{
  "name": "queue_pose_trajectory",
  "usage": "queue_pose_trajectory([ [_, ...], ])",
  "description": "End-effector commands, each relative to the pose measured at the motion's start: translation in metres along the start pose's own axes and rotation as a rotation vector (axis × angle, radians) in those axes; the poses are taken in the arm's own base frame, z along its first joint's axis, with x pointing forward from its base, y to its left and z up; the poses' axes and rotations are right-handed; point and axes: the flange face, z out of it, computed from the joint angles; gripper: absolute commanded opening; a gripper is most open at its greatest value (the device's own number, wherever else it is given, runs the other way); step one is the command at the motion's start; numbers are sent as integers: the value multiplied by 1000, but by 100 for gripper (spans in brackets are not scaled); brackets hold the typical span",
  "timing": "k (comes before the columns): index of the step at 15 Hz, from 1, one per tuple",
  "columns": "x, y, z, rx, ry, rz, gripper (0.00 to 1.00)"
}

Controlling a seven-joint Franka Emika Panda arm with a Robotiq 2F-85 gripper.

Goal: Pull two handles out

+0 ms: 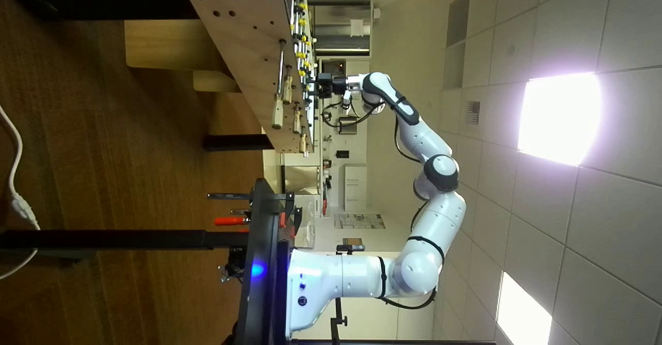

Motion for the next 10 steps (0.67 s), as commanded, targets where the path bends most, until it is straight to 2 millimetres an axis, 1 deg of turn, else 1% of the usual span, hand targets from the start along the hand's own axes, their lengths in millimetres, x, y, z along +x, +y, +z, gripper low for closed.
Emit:
queue_pose_trajectory([
  [1,9,2,-12,8,-17,13,100],
  [5,8,-3,-2,34,-49,-12,100],
  [10,2,-3,10,59,-92,-19,100],
])
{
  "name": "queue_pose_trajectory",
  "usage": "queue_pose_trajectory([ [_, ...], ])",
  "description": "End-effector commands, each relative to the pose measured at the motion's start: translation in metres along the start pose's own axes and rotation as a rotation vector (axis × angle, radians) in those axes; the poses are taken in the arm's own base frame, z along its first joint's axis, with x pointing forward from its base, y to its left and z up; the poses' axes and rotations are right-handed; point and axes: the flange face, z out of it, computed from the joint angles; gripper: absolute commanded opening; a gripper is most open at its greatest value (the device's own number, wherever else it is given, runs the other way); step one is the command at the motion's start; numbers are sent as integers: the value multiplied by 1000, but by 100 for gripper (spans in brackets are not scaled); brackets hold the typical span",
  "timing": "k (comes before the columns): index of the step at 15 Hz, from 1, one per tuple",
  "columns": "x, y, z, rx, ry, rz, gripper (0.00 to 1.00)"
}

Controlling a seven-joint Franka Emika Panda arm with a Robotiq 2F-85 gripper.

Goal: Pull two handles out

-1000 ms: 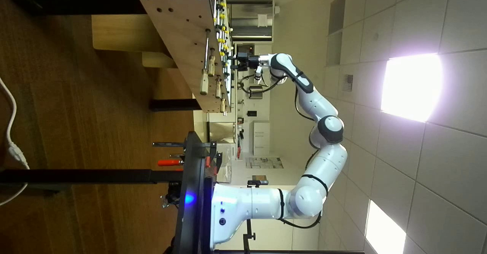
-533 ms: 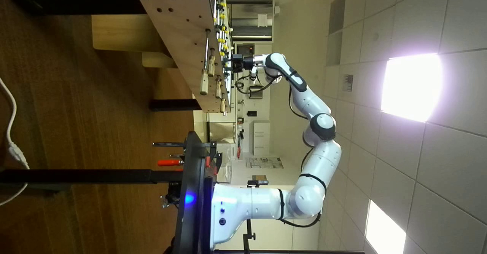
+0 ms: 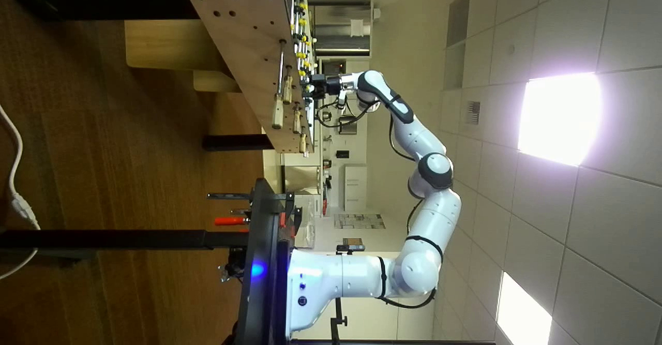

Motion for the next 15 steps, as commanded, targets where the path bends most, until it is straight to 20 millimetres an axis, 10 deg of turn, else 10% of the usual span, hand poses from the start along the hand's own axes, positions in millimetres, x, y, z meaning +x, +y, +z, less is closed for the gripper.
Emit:
queue_pose_trajectory([
  [1,2,2,-15,30,-20,-11,100],
  [15,-6,-4,27,66,-69,-53,100],
])
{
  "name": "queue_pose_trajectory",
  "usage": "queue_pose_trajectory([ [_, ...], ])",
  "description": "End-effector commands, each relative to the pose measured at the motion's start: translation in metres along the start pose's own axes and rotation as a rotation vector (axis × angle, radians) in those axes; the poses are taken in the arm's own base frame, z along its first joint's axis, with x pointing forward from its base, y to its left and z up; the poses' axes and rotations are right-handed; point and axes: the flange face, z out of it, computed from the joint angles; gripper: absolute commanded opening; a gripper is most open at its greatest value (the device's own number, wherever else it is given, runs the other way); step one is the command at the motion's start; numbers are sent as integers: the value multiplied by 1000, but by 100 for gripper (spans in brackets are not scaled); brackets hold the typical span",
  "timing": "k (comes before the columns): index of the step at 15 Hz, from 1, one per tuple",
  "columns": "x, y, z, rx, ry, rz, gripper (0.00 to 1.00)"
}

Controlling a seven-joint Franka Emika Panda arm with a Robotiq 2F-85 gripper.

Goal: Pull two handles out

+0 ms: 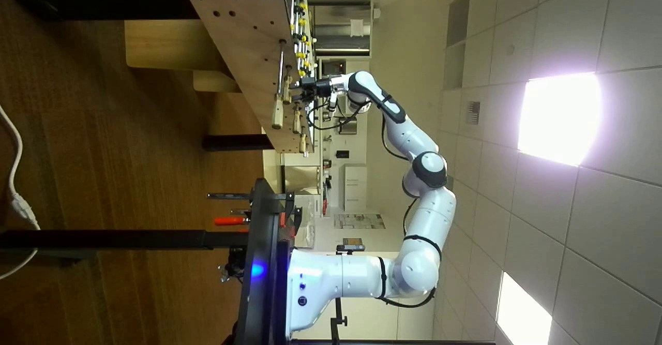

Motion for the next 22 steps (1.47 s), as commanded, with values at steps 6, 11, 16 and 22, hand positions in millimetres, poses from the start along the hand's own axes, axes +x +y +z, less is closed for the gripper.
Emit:
queue_pose_trajectory([
  [6,-2,5,-3,26,-13,-19,100],
  [11,-5,11,4,24,-11,-39,73],
  [16,-7,14,4,23,-11,-60,34],
  [22,-8,14,4,30,-6,-57,15],
])
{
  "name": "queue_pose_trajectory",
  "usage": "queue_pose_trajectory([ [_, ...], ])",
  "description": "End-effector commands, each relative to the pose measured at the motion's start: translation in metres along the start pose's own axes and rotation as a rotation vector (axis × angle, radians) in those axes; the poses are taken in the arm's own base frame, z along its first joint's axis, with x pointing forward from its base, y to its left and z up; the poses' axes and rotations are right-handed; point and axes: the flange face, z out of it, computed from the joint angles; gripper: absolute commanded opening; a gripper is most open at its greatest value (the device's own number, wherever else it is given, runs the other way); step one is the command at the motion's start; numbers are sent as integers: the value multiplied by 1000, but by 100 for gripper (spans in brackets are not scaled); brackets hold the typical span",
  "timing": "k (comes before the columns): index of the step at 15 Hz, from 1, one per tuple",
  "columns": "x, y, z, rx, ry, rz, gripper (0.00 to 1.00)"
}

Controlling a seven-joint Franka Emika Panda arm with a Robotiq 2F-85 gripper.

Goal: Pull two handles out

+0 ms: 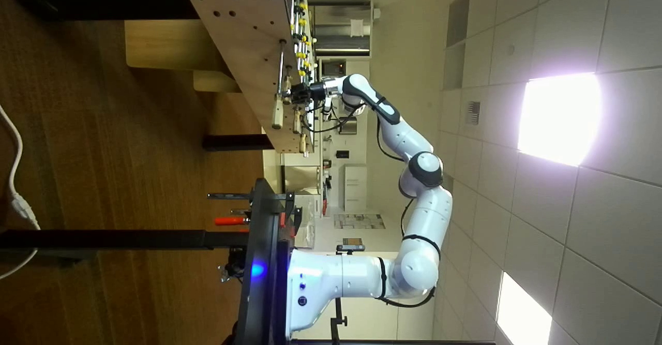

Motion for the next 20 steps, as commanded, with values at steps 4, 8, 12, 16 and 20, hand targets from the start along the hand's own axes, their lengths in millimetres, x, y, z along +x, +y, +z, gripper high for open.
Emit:
queue_pose_trajectory([
  [4,-6,4,-21,5,18,-15,15],
  [8,-19,7,-18,0,13,-14,15],
  [12,-45,11,-8,3,15,9,15],
  [16,-79,13,-3,12,41,35,15],
  [20,-117,10,8,19,56,52,15],
])
